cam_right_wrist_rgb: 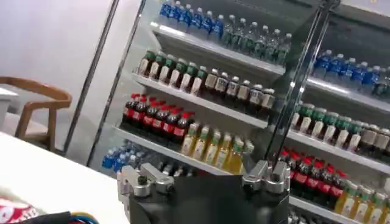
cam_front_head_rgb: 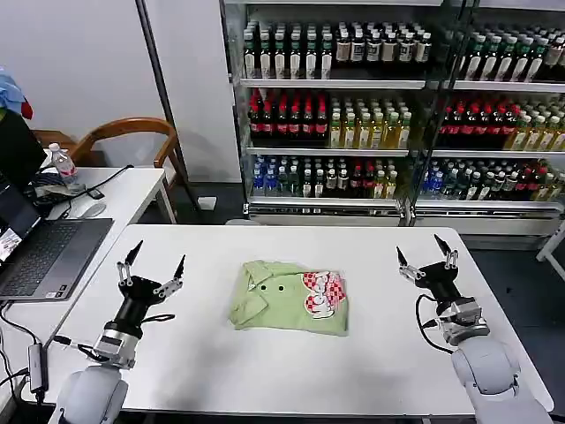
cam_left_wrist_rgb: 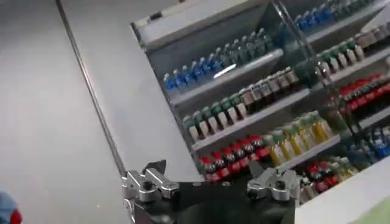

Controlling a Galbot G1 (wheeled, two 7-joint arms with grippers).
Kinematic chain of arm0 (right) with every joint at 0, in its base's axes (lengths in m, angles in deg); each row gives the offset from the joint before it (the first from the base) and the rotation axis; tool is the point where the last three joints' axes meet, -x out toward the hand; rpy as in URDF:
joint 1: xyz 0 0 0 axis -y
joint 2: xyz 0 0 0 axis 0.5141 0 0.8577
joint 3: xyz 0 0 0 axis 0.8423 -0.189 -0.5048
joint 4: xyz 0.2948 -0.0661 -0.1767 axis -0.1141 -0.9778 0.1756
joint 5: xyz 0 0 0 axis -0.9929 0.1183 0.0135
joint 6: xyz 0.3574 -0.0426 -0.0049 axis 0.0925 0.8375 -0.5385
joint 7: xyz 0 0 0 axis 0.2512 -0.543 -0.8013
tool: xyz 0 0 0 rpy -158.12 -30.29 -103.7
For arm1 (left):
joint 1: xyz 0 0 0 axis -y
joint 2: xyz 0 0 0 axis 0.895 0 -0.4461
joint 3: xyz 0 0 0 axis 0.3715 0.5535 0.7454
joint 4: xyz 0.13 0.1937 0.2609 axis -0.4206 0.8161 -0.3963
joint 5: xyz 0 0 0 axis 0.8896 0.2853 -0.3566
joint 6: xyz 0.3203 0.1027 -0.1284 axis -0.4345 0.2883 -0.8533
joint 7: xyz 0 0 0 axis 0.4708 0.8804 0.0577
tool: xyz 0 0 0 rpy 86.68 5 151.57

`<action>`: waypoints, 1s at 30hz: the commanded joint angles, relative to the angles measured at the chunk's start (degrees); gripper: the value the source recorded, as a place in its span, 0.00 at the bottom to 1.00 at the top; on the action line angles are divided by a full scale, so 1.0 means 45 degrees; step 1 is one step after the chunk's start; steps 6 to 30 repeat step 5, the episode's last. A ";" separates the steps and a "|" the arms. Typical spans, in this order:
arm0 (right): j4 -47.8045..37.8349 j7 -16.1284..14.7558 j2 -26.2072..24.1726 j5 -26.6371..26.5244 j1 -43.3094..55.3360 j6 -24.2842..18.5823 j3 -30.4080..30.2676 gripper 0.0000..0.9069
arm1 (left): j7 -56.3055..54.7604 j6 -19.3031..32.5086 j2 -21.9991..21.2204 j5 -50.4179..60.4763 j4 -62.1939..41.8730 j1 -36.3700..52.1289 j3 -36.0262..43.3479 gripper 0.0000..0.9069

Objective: Fold and organize the clothes.

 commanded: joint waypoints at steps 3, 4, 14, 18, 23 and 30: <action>-0.0023 -0.0225 -0.0347 0.0348 -0.0421 -0.0120 0.0439 1.00 | 0.0160 0.0864 -0.0253 -0.0838 -0.0447 0.1627 0.0991 1.00; -0.0066 -0.0207 -0.0401 0.0376 -0.0411 -0.0123 0.0435 1.00 | 0.0044 0.0851 -0.0366 -0.0907 -0.0473 0.1701 0.1057 1.00; -0.0124 -0.0235 -0.0460 0.0452 -0.0403 -0.0122 0.0426 1.00 | -0.0021 0.0776 -0.0434 -0.1105 -0.0293 0.1689 0.1093 1.00; -0.0124 -0.0235 -0.0460 0.0452 -0.0403 -0.0122 0.0426 1.00 | -0.0021 0.0776 -0.0434 -0.1105 -0.0293 0.1689 0.1093 1.00; -0.0124 -0.0235 -0.0460 0.0452 -0.0403 -0.0122 0.0426 1.00 | -0.0021 0.0776 -0.0434 -0.1105 -0.0293 0.1689 0.1093 1.00; -0.0124 -0.0235 -0.0460 0.0452 -0.0403 -0.0122 0.0426 1.00 | -0.0021 0.0776 -0.0434 -0.1105 -0.0293 0.1689 0.1093 1.00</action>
